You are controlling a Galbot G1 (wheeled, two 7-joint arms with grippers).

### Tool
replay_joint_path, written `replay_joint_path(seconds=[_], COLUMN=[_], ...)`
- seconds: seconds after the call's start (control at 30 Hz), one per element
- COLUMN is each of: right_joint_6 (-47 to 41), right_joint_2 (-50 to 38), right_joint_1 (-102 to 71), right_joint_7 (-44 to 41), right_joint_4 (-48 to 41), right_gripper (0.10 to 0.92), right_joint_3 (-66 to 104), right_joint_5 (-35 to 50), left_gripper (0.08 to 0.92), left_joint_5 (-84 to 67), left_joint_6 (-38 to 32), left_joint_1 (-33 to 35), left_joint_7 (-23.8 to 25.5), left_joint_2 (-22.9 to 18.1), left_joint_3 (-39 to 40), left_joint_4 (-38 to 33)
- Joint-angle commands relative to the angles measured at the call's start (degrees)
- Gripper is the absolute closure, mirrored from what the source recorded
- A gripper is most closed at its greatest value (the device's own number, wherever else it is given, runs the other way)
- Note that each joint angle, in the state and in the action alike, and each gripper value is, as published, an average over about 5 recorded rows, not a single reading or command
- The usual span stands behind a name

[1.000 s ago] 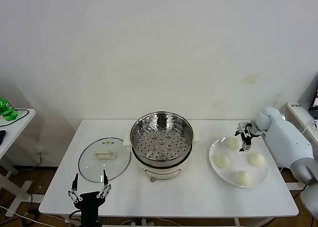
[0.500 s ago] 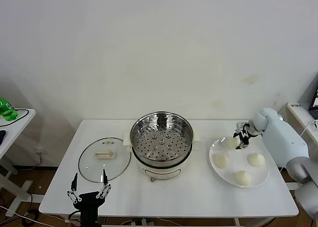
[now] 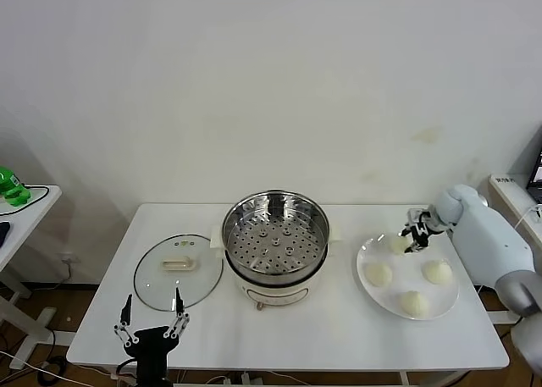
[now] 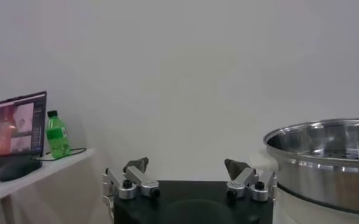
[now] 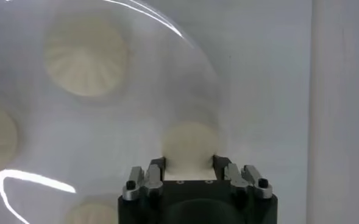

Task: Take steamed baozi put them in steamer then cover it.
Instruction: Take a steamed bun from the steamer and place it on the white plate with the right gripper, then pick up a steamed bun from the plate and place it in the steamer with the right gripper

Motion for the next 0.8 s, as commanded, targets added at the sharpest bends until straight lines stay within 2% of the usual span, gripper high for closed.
replay_joint_path(seconds=[0.03, 0.43, 0.8], right_joint_6=[-0.07, -1.16, 0.91], right_joint_2=[-1.69, -9.88, -7.52], right_joint_1=[0.20, 15.84, 28.72], right_joint_7=[0.06, 0.43, 1.21], right_joint_4=[3.53, 19.18, 29.97], right_gripper=[0.525, 0.524, 0.523], right_joint_3=[-0.72, -13.45, -29.29], right_joint_5=[1.98, 17.61, 24.31], left_gripper=[0.177, 0.177, 0.177], left_joint_5=[-0.01, -2.06, -2.70], left_joint_6=[0.01, 0.33, 0.52], left_joint_1=[-0.04, -0.97, -1.52], left_joint_7=[-0.01, 0.00, -0.06], left_joint_2=[0.04, 0.40, -0.46], left_joint_3=[-0.02, -0.13, -0.69], left_joint_4=[0.18, 2.60, 3.90])
